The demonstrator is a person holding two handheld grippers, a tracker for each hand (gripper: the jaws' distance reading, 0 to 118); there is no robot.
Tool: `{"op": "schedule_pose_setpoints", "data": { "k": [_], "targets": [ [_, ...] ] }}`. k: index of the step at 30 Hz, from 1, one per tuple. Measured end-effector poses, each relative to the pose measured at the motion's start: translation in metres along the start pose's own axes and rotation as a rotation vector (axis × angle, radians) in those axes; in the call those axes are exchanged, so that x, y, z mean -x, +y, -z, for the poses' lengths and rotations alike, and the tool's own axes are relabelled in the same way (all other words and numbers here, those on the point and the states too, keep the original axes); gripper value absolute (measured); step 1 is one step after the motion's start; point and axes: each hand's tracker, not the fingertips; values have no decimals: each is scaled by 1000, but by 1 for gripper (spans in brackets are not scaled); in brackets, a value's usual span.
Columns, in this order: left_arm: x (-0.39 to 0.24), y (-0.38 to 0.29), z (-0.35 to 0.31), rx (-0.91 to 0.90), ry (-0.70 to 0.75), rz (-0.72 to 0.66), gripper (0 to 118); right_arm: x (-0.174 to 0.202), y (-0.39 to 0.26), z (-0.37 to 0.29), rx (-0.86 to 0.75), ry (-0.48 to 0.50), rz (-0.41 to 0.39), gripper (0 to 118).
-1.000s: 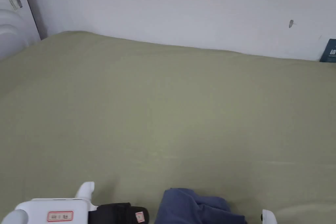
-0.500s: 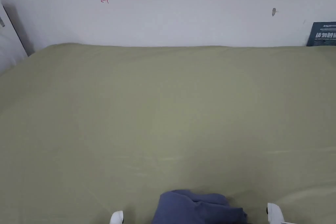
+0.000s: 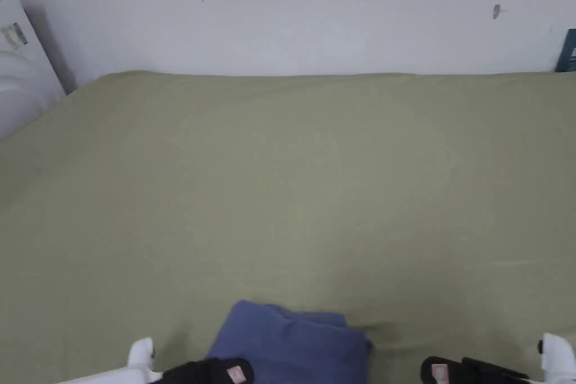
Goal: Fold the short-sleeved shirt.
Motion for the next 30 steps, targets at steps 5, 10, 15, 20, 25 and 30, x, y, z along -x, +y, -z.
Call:
{"op": "schedule_pose_setpoints", "data": {
  "k": [5,10,15,20,25,30],
  "targets": [
    [36,86,-108,-95,132,68,33,23,0,25,18,8,-30,1],
    [73,166,-208,-30,423,139,33,31,-14,46,66,3,-16,1],
    [101,193,-261,-71,530,59,33,35,-27,52,113,-67,-22,1],
    [75,167,-252,-149,553,84,50,45,-32,47,118,-87,-24,1],
    [41,153,-331,-538,442,80,67,72,-30,28,99,-59,-65,1],
    [-88,93,-338,-691,348,262,70,116,-27,-14,64,-54,-220,1]
  ]
}}
